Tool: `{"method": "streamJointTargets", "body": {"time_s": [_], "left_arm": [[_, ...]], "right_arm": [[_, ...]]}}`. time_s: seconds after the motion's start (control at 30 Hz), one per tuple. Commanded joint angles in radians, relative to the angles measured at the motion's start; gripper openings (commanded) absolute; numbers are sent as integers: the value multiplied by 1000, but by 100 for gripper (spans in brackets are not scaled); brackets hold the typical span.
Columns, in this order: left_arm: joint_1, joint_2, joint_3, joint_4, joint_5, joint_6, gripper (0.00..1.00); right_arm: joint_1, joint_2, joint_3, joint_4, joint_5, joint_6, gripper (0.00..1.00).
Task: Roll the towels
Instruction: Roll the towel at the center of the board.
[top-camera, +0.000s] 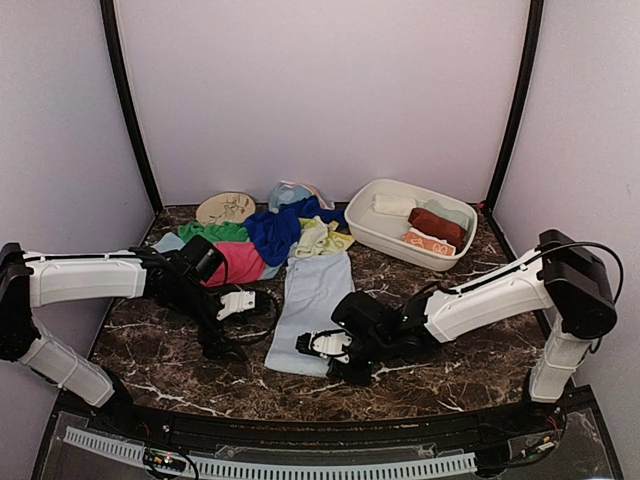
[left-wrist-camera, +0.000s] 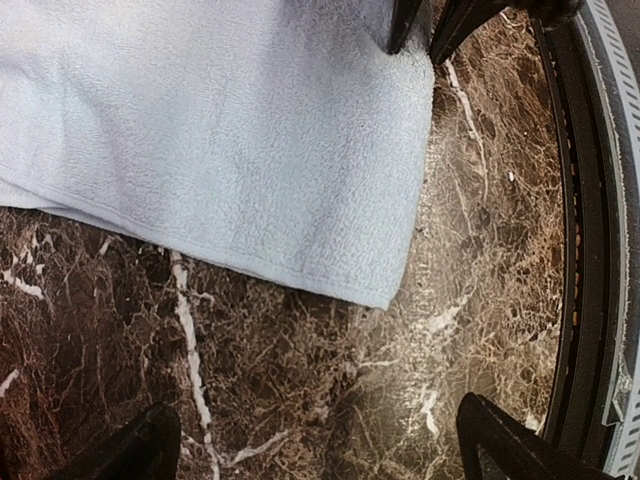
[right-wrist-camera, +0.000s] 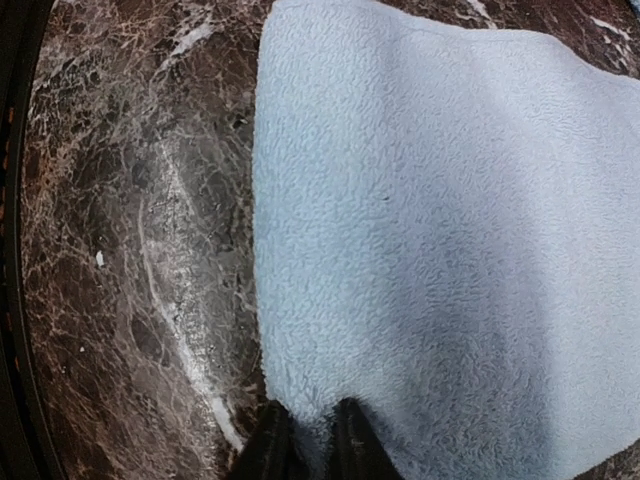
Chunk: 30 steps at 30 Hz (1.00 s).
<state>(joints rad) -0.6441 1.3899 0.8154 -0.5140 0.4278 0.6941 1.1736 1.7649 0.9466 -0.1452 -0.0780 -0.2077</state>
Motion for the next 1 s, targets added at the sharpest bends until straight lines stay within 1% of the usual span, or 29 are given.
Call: {"method": "streamJointTargets", "body": {"time_s": [0.0,0.03,0.13,0.27,0.4,0.47,0.53,0.63,0.77,0.9,0.97], "left_arm": [[2,-16,25,-17,-3,31,99],[2,-27,18,-15,4,35,99],[-1,-37,17,-30,35,48,99],[-33,-20,52,-58,59,46,97],[-116,3,53,-39,63,45,95],[-154,16,40,-19,54,51,92],[-178,34,33,-11,67,56,90],[-207,53,23,23,75,44,87],[-228,69,3,85,63,29,86],[-246,104,-6,166,14,26,85],[-250,128,12,171,12,32,85]], "right_arm": [[-37,44,54,-29,-97,73,13],[-43,46,68,-35,-121,89,7],[-56,53,93,-54,-208,118,0],[-78,82,133,-85,-335,180,0],[-110,113,155,-97,-445,246,0],[-133,125,148,-92,-519,288,0],[-159,146,138,-79,-596,345,0],[-199,163,95,0,-710,445,0],[-209,175,72,65,-794,518,0],[-224,178,52,135,-835,595,0],[-232,180,41,166,-845,631,0]]}}
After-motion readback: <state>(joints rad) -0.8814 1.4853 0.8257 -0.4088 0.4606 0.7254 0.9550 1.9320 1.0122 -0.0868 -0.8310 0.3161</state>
